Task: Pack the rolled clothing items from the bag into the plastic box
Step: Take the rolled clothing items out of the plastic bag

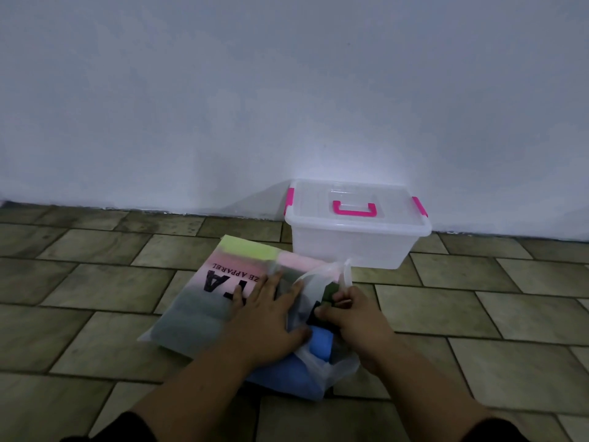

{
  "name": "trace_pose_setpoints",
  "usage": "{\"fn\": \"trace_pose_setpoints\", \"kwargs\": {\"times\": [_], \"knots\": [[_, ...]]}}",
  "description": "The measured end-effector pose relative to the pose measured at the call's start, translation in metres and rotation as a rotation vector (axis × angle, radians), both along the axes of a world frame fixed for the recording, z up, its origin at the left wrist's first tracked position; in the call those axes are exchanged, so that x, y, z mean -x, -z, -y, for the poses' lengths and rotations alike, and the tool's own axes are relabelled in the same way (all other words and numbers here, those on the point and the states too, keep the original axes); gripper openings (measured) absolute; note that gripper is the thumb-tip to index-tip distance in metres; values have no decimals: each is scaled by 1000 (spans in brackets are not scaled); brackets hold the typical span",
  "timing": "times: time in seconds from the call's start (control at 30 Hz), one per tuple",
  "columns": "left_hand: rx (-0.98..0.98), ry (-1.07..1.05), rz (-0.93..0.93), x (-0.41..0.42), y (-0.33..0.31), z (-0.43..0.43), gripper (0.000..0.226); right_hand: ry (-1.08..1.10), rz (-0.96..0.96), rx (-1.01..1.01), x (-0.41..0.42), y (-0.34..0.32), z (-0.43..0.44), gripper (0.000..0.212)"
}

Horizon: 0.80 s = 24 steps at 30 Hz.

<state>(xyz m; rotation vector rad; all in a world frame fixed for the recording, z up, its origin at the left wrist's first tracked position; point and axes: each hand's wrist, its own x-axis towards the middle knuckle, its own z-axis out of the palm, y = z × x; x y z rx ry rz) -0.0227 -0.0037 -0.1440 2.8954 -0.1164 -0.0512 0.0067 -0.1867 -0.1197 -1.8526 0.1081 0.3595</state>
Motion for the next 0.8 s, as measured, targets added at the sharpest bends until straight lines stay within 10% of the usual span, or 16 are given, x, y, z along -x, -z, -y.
{"fn": "trace_pose_setpoints", "kwargs": {"times": [0.43,0.6,0.8], "knots": [[21,-2,23,-2,4,-1,82,413,93,-521,-12,-9,149,17],[53,-2,-8,-2,-3,-1,79,409,267,192,2,11,95,26],[91,9,-65,-2,-11,-7,78,22,444,580,7,8,63,32]]}}
